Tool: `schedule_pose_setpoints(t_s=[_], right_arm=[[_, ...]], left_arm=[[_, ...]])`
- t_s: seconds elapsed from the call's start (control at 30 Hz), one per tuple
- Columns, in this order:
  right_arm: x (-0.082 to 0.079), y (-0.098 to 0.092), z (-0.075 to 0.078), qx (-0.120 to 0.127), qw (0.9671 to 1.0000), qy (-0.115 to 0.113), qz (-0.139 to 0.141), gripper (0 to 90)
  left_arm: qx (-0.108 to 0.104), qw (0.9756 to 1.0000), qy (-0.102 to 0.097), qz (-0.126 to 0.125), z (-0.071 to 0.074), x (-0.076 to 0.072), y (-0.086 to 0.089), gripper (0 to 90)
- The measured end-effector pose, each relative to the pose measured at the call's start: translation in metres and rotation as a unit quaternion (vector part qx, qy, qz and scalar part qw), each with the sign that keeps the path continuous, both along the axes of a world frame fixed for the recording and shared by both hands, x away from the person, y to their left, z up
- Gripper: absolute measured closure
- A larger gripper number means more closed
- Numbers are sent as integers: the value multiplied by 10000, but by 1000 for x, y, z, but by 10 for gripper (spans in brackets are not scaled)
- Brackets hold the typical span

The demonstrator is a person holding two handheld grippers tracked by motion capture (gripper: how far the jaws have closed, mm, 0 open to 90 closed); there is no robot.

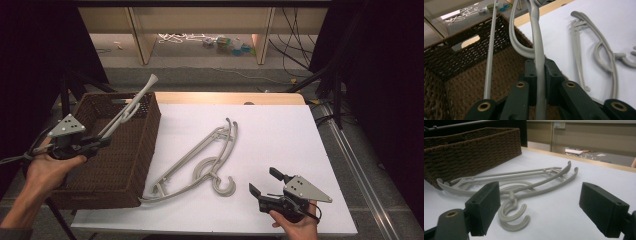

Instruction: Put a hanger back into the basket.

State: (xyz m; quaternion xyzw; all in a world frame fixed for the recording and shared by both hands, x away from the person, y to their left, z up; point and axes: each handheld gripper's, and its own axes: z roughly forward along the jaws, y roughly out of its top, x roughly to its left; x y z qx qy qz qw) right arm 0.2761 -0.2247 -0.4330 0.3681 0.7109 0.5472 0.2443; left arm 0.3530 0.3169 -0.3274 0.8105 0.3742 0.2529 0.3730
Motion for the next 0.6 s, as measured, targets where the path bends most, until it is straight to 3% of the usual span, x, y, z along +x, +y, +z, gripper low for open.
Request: schedule_pose_setpoints(t_s=[0.03,0.2,0.3,0.43,0.5,0.53,0.57,0.6], right_arm=[[0,0,0,41,10000,-14,-2,180],[1,-1,-1,70,10000,30,-25,180],[1,-1,-1,43,10000,26,-22,180],[2,-2,-1,79,10000,33,-18,180],[2,-2,-1,-1,10000,51,-58,180],[2,-2,-1,-1,10000,51,-58,180],[3,-2,-1,25,10000,18,-75,180],[3,-2,-1,25,10000,18,-75,180]], left_arm=[[-54,10000,-12,71,-1,-1,1,821],[-88,9999,-142,-33,-6,-4,12,821],[129,9997,-136,-146,-12,-7,22,821],[108,9998,-150,-123,-17,-10,28,821],[316,9993,-66,-177,-20,-11,34,820],[316,9993,-66,-177,-20,-11,34,821],[580,9977,54,-341,-18,-11,38,821],[488,9981,80,-360,-20,-12,37,821]])
